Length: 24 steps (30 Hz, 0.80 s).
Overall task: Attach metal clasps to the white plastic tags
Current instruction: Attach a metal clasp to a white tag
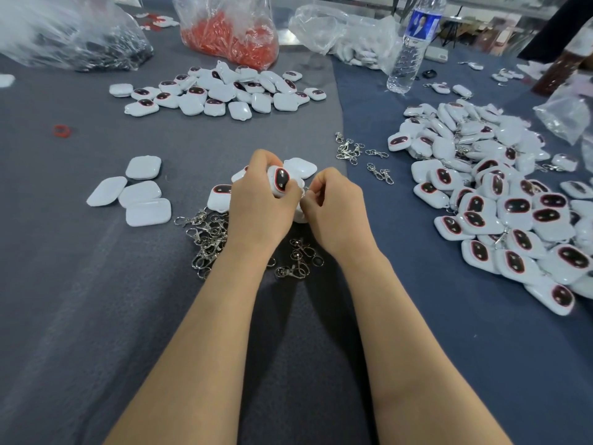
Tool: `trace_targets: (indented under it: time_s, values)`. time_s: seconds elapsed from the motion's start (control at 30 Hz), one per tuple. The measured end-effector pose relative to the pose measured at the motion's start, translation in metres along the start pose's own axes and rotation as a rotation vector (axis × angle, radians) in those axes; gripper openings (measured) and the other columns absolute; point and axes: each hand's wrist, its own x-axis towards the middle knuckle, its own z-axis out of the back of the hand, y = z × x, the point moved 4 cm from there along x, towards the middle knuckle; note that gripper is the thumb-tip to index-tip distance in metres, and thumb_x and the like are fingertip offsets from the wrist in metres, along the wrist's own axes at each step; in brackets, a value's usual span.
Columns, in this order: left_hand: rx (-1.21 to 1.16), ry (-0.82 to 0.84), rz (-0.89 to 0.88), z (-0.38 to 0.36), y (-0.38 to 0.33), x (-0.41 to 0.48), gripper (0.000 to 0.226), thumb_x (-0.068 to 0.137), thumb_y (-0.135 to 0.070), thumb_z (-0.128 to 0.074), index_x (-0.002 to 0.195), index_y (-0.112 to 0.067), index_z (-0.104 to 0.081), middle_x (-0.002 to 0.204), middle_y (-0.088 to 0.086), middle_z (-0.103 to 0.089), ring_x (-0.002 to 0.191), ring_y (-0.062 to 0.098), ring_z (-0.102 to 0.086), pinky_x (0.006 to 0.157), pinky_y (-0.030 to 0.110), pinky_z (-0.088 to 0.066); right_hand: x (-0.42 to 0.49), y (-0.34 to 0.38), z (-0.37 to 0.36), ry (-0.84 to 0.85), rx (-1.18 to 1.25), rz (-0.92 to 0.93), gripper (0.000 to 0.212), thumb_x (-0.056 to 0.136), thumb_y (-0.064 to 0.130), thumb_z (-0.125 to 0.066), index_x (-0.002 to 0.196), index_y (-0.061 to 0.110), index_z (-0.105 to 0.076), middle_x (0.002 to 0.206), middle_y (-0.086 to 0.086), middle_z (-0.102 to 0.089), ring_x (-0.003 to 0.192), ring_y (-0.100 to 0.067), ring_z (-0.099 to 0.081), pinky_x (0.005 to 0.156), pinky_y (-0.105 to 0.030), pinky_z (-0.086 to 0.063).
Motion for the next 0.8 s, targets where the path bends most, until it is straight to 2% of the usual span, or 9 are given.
trace_targets:
  time_s: [0.27, 0.43, 0.53, 0.6, 0.63, 0.7, 0.73, 0.8]
  values:
    - [-0.016, -0.017, -0.009, 0.0013, -0.0017, -0.0004, 0.016, 0.082, -0.012, -0.059, 0.096, -0.015, -0.051, 0.084, 0.005, -0.064, 0.076, 0.022, -0.062, 0.072, 0.04, -0.054, -0.0006, -0.0002, 0.0004, -0.043, 0.05, -0.019, 0.016, 0.085, 0.013, -0.057, 0.076, 0.015, -0.043, 0.068, 0.007, -0.045, 0.064, -0.012, -0.041, 0.055, -0.025, -0.029]
    - [0.003, -0.022, -0.015, 0.0018, -0.0026, -0.0003, 0.017, 0.08, -0.013, -0.06, 0.094, -0.016, -0.05, 0.076, 0.0, -0.061, 0.071, 0.018, -0.059, 0.064, 0.028, -0.049, -0.0013, 0.0015, 0.0009, -0.047, 0.08, -0.031, 0.02, 0.085, 0.013, -0.057, 0.073, 0.018, -0.041, 0.068, 0.007, -0.045, 0.062, -0.009, -0.04, 0.052, -0.021, -0.03]
    - [0.02, -0.076, 0.026, 0.0047, -0.0004, 0.0013, 0.016, 0.08, -0.014, -0.06, 0.093, -0.014, -0.051, 0.07, -0.008, -0.054, 0.07, 0.019, -0.054, 0.061, 0.02, -0.043, -0.0005, -0.001, 0.0032, -0.066, 0.102, -0.062, 0.012, 0.084, 0.008, -0.054, 0.078, 0.013, -0.045, 0.073, 0.002, -0.048, 0.071, -0.016, -0.044, 0.056, -0.026, -0.029]
    - [0.0, -0.107, 0.073, 0.0071, 0.0024, 0.003, 0.017, 0.08, -0.015, -0.06, 0.094, -0.012, -0.051, 0.069, -0.01, -0.051, 0.07, 0.019, -0.055, 0.065, 0.023, -0.047, 0.0005, -0.0032, 0.0057, -0.095, 0.114, -0.084, 0.01, 0.085, 0.005, -0.053, 0.081, 0.012, -0.047, 0.08, -0.002, -0.052, 0.077, -0.019, -0.045, 0.059, -0.025, -0.028]
    - [-0.004, -0.108, 0.09, 0.0072, 0.0033, 0.0035, 0.017, 0.08, -0.016, -0.059, 0.094, -0.013, -0.051, 0.069, -0.01, -0.051, 0.069, 0.016, -0.056, 0.066, 0.024, -0.049, 0.0006, -0.0033, 0.0063, -0.098, 0.116, -0.082, 0.01, 0.085, 0.005, -0.052, 0.082, 0.012, -0.047, 0.081, -0.003, -0.053, 0.078, -0.019, -0.045, 0.06, -0.024, -0.028]
    - [-0.013, -0.085, 0.106, 0.0063, 0.0031, 0.0029, 0.017, 0.081, -0.016, -0.059, 0.095, -0.015, -0.049, 0.071, -0.011, -0.052, 0.067, 0.007, -0.055, 0.062, 0.014, -0.046, -0.0002, -0.0018, 0.0057, -0.08, 0.128, -0.072, 0.009, 0.085, 0.005, -0.052, 0.081, 0.011, -0.047, 0.079, -0.002, -0.052, 0.077, -0.018, -0.045, 0.061, -0.024, -0.03]
    - [-0.033, -0.067, 0.113, 0.0055, 0.0029, 0.0029, 0.017, 0.082, -0.016, -0.059, 0.095, -0.015, -0.049, 0.074, -0.01, -0.053, 0.07, 0.009, -0.057, 0.065, 0.014, -0.048, -0.0005, -0.0009, 0.0052, -0.073, 0.136, -0.066, 0.008, 0.085, 0.005, -0.052, 0.082, 0.011, -0.048, 0.077, -0.001, -0.052, 0.076, -0.018, -0.045, 0.061, -0.024, -0.031]
    - [-0.083, -0.033, 0.14, 0.0043, 0.0033, 0.0029, 0.017, 0.082, -0.014, -0.059, 0.096, -0.015, -0.049, 0.08, -0.007, -0.056, 0.079, 0.023, -0.063, 0.076, 0.036, -0.055, -0.0008, 0.0003, 0.0056, -0.078, 0.142, -0.057, 0.008, 0.085, 0.004, -0.053, 0.082, 0.01, -0.049, 0.076, 0.0, -0.051, 0.074, -0.016, -0.045, 0.062, -0.023, -0.034]
